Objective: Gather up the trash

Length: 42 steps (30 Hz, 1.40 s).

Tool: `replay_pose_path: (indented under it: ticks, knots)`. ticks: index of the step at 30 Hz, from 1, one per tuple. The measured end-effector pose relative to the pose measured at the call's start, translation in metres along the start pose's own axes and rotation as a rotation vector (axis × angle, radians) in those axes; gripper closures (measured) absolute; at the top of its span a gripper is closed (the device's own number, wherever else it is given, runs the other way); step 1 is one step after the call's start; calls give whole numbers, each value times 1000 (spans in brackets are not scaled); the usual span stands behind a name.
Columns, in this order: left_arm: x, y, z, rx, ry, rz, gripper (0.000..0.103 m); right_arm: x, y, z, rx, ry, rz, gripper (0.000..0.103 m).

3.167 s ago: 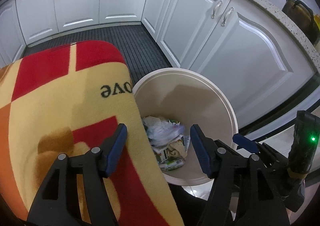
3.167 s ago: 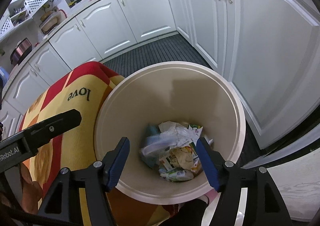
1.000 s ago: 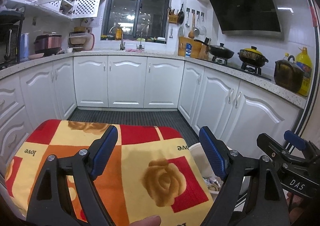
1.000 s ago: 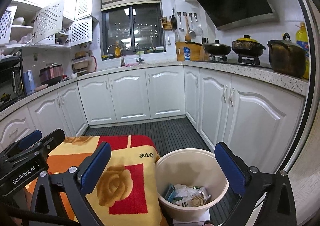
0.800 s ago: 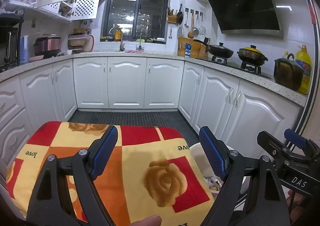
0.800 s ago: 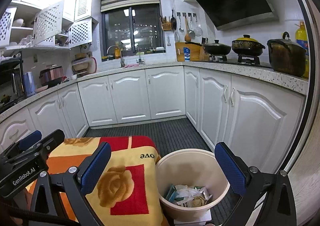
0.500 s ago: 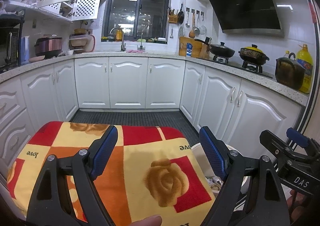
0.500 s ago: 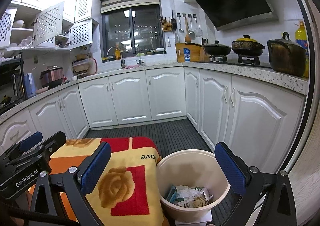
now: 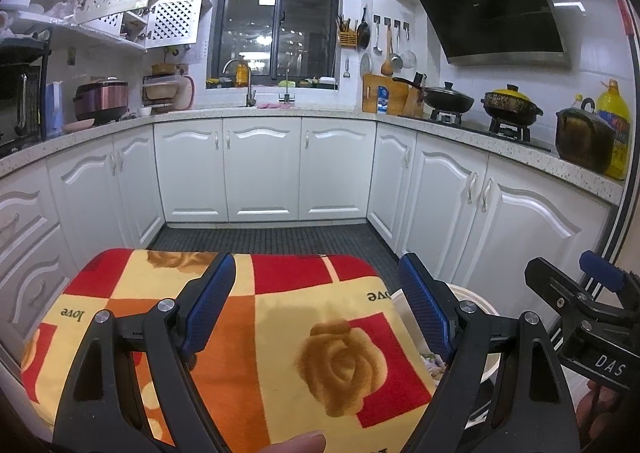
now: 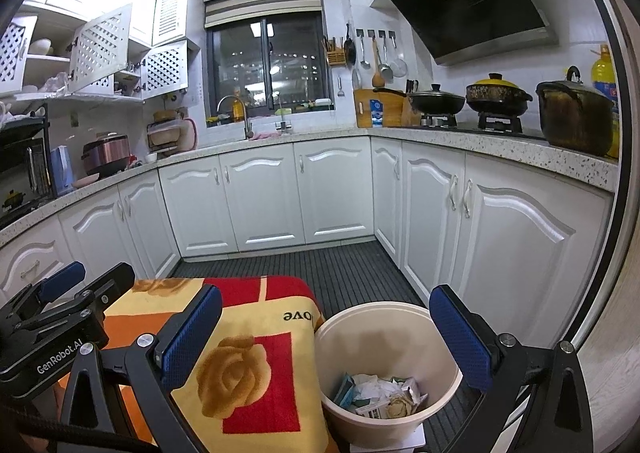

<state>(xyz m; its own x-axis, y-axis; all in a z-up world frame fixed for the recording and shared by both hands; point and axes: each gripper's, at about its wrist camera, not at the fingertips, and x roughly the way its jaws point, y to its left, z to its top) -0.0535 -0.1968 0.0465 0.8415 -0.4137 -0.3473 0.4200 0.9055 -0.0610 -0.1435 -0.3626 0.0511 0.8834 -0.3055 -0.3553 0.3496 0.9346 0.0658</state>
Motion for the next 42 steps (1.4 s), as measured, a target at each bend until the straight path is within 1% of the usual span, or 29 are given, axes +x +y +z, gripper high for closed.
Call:
replay_pose_path:
  ticks: [29,36,42]
  knots:
    - [10,5,-7,3,16,26,20,14,-6,-9,1,35,8,0]
    - [13,6,-9,1,42,7,20,15,-6,-11,-2,43,7,0]
    - [14,5,-12,4,52,5,20,16,-6,-12,-2,45,6,0]
